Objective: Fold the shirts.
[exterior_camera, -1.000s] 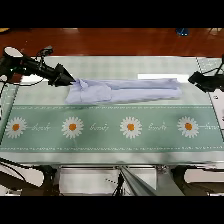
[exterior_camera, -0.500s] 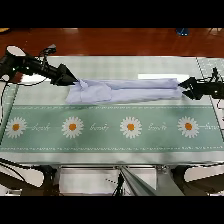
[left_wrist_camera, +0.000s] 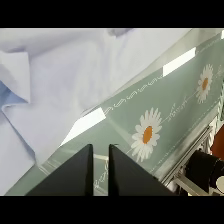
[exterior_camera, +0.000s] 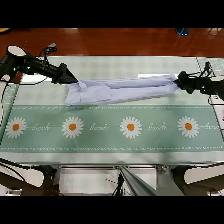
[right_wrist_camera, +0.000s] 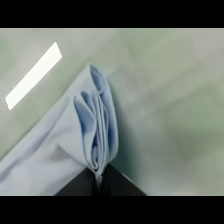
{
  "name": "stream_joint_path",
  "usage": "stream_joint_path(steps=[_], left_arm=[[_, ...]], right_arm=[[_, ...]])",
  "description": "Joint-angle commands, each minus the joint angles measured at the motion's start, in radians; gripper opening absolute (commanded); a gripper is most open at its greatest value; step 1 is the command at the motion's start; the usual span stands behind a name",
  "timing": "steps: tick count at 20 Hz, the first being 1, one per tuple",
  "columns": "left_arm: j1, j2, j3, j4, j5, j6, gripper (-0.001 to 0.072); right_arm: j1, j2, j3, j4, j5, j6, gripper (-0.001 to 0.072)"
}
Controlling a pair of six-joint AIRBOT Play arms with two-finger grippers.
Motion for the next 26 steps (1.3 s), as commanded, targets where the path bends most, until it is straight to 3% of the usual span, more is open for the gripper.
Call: stream_joint_path(steps=[1,4,7,12,18,24,26], left_arm=[[-0.001,0.001,0.001,-0.101,0.002,0.003,0.003],[-0.034,0.001,0.001,-0.238,0.012,0.029,0.0028],[-0.124,0.0,0.001,-0.241,0.105,0.023,0.0028],[-0.355,-0.005,0.001,-0.244,0.292,-0.011,0.0028],[-0.546,-0.014,0.0,-0.245,0.364,-0.018,0.0028],[-0.74,-0.068,0.0,-0.253,0.471,-0.056,0.0028],[-0.789,-0.116,0.001,-0.34,0.479,-0.059,0.0028]], right_arm=[[0.008,0.117,0.001,0.013,0.034,-0.101,0.0036],[0.009,0.283,0.001,0.013,0.137,-0.126,0.0035],[0.017,0.459,0.001,-0.003,0.233,-0.116,0.0035],[0.109,0.71,0.001,-0.243,0.274,0.102,0.0035],[0.235,0.895,0.001,-0.471,0.363,0.311,0.0035],[0.256,0.976,0.001,-0.529,0.458,0.383,0.0035],[0.256,1.007,0.001,-0.547,0.466,0.408,0.0035]])
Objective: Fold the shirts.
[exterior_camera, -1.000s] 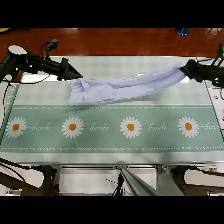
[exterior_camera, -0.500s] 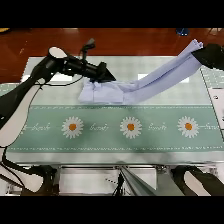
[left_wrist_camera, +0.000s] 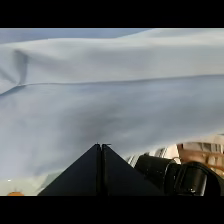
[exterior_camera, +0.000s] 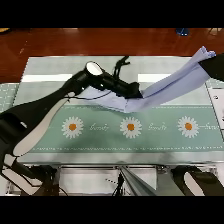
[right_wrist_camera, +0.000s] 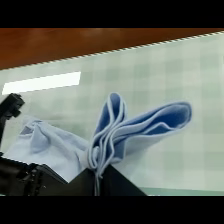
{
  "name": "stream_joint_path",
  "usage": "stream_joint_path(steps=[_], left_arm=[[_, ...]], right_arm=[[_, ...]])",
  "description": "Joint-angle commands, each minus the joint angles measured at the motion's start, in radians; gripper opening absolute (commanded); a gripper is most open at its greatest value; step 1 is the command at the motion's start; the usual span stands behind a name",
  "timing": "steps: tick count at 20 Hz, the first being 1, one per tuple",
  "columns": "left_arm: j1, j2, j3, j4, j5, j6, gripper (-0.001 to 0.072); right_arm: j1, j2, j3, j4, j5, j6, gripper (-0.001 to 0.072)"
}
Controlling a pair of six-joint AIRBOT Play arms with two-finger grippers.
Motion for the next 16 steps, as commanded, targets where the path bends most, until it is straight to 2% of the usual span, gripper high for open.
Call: stream_joint_path(steps=[1,4,7,10,12,16], left_arm=[[-0.103,-0.075,0.001,-0.142,0.047,-0.004,0.0028],[-0.171,-0.137,0.001,-0.292,0.108,0.048,0.0028],[-0.173,-0.153,0.001,-0.31,0.134,0.064,0.0028],[-0.1,-0.124,0.001,-0.308,0.095,0.084,0.0025],[-0.02,-0.058,0.001,-0.265,0.058,0.098,0.0024],[0.193,0.158,0.001,-0.076,0.0,0.076,0.0025]], right_arm=[[0.006,0.055,0.0,-0.045,0.039,0.047,0.0035],[0.006,0.086,0.0,-0.043,0.082,0.047,0.0035],[0.006,0.116,0.0,-0.052,0.095,0.047,0.0035],[0.006,0.124,0.0,-0.086,0.11,0.047,0.0035],[0.007,0.117,0.0,-0.074,0.098,0.043,0.0035],[0.044,0.061,0.0,0.002,0.066,-0.006,0.0034]])
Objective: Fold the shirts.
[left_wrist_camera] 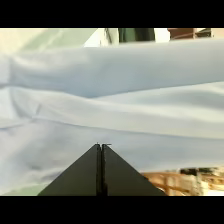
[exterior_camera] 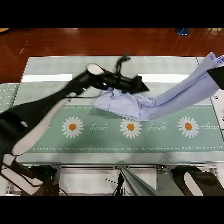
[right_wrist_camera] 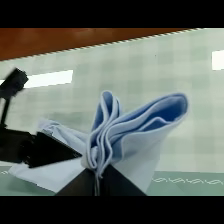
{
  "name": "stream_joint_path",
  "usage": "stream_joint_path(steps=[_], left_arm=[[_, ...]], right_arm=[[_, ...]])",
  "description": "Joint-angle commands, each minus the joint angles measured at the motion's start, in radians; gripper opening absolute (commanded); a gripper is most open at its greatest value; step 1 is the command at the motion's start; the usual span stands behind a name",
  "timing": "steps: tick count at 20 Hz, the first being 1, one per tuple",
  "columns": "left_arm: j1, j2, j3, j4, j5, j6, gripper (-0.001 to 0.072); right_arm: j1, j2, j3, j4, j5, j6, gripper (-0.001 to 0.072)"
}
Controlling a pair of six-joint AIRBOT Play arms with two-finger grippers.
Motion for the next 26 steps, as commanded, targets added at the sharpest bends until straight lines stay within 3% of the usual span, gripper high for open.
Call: stream_joint_path(steps=[1,8,15,17,19,21,23,26], left_arm=[[0.192,0.178,0.001,0.123,-0.066,-0.015,0.0025],[0.593,0.507,0.001,0.124,-0.202,-0.015,0.0026],[0.745,0.66,0.001,0.126,-0.36,-0.034,0.0027],[0.744,0.678,0.001,0.126,-0.369,-0.034,0.0027],[0.742,0.683,0.001,0.126,-0.378,-0.034,0.0027],[0.743,0.682,0.001,0.147,-0.378,-0.034,0.0027],[0.743,0.682,0.001,0.191,-0.38,-0.034,0.0027],[0.743,0.681,0.001,0.265,-0.38,-0.034,0.0028]], right_arm=[[0.067,-0.055,0.0,0.031,-0.066,-0.026,0.0034],[0.426,-0.399,0.0,0.013,-0.397,0.027,0.0035],[0.69,-0.803,0.0,0.114,-0.694,0.117,0.0048],[0.732,-0.877,0.0,0.183,-0.764,0.142,0.0517],[0.735,-0.891,0.0,0.223,-0.796,0.142,0.055],[0.689,-0.845,0.0,0.193,-0.753,0.139,0.0547],[0.601,-0.753,0.0,0.079,-0.604,0.135,0.0546],[0.421,-0.577,0.0,-0.309,-0.232,0.135,0.0546]])
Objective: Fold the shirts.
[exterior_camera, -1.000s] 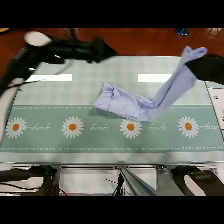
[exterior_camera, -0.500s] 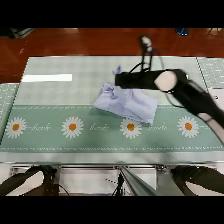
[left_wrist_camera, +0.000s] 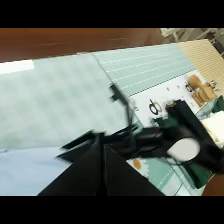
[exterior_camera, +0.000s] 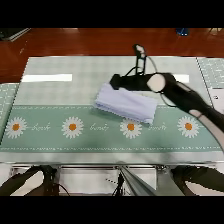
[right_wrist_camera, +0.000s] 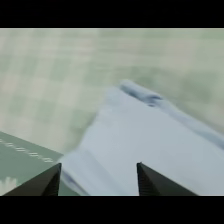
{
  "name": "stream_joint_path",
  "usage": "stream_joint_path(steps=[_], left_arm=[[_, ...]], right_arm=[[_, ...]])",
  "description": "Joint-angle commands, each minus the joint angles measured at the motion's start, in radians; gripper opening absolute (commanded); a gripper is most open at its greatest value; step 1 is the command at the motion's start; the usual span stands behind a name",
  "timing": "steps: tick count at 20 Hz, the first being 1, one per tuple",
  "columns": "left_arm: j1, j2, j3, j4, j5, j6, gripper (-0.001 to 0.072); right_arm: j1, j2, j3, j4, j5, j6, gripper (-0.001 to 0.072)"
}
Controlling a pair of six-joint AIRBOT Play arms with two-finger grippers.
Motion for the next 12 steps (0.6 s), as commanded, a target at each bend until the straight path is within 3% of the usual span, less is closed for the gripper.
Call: stream_joint_path(steps=[1,3,4,7,9,12], left_arm=[[0.002,0.0,0.001,0.108,-0.005,0.0,0.0028],[0.002,-0.002,0.001,0.182,-0.021,-0.001,0.0029],[0.002,-0.002,0.001,0.221,-0.031,-0.013,0.0044],[0.002,-0.001,0.001,0.334,-0.069,-0.069,0.0323],[0.002,-0.001,0.001,0.369,-0.095,-0.075,0.0337],[0.002,-0.001,0.001,0.37,-0.1,-0.11,0.0336]], right_arm=[[-0.198,0.17,-0.001,-0.478,0.449,-0.005,0.0546],[-0.355,0.235,-0.06,-0.643,0.595,-0.058,0.0546],[-0.448,0.262,-0.129,-0.579,0.6,-0.082,0.0547],[-0.668,0.278,-0.371,-0.114,0.498,-0.216,0.0616],[-0.724,0.267,-0.498,0.207,0.383,-0.333,0.0616],[-0.697,0.215,-0.607,0.399,0.262,-0.382,0.0616]])
